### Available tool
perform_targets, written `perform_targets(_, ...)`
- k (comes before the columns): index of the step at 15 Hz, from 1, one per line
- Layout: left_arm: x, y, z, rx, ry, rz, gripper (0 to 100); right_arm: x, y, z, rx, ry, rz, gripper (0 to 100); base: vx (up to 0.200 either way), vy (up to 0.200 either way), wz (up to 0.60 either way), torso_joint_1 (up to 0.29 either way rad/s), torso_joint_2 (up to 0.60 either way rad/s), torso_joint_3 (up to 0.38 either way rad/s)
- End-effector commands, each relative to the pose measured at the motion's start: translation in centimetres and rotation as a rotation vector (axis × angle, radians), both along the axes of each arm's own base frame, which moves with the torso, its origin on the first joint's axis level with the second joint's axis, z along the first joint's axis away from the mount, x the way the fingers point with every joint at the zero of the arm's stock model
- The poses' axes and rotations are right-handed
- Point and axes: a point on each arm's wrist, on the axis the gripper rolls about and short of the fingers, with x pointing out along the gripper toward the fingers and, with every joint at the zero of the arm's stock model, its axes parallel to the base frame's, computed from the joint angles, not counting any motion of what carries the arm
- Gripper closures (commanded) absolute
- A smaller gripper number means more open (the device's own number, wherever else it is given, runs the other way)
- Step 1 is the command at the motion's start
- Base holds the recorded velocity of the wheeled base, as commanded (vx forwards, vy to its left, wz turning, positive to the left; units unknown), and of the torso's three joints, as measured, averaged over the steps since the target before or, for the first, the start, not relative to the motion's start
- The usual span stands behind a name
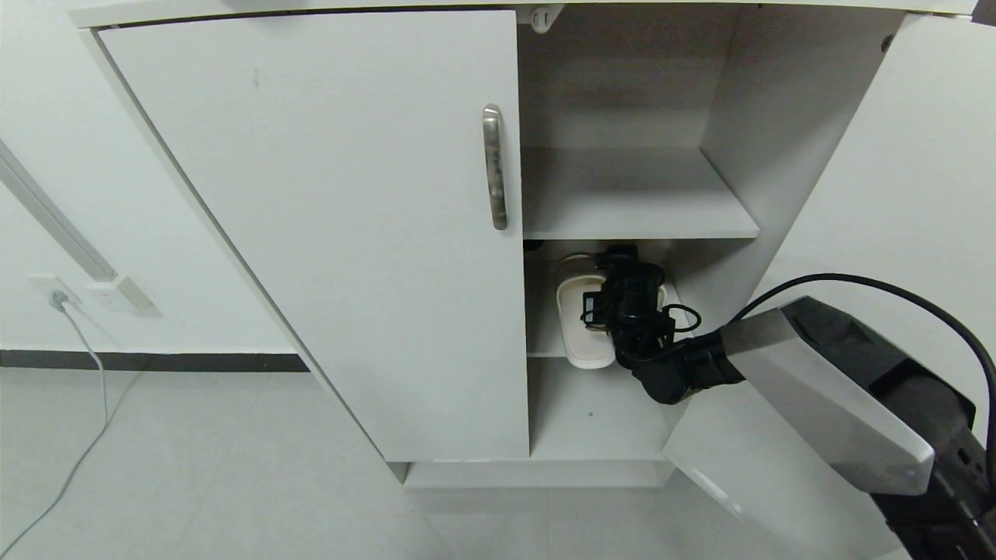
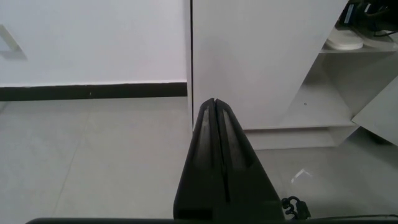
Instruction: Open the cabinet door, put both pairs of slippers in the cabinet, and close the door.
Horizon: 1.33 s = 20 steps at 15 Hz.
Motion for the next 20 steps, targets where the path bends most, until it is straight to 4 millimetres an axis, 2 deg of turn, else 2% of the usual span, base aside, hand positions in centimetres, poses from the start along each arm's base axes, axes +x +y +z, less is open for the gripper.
perform_targets(1,0.0,0.0,0.0,-0.001,0.001,0.000,100,0.1,0.0,-0.3,-0.002,0.003,-0.002,100,0.000,0.000,0.00,0.000,0.00,0.000)
perform_targets(7,0.0,0.0,0.0,-0.001,0.001,-0.002,100,0.1,0.0,-0.3,0.001,0.003,-0.002,100,0.000,0.000,0.00,0.000,0.00,0.000)
perform_targets(16,0.0,0.0,0.0,-0.002,0.001,0.001,100,0.4,0.2,-1.6,-0.007,0.021,-0.003,100,0.000,0.000,0.00,0.000,0.00,0.000)
perform_targets(17,0.0,0.0,0.0,-0.002,0.001,0.001,100,0.4,0.1,-1.6,-0.007,0.021,-0.005,0,0.000,0.000,0.00,0.000,0.00,0.000)
perform_targets(20,0.0,0.0,0.0,-0.002,0.001,0.003,100,0.3,0.1,-1.5,-0.007,0.019,-0.008,0,0.000,0.000,0.00,0.000,0.00,0.000)
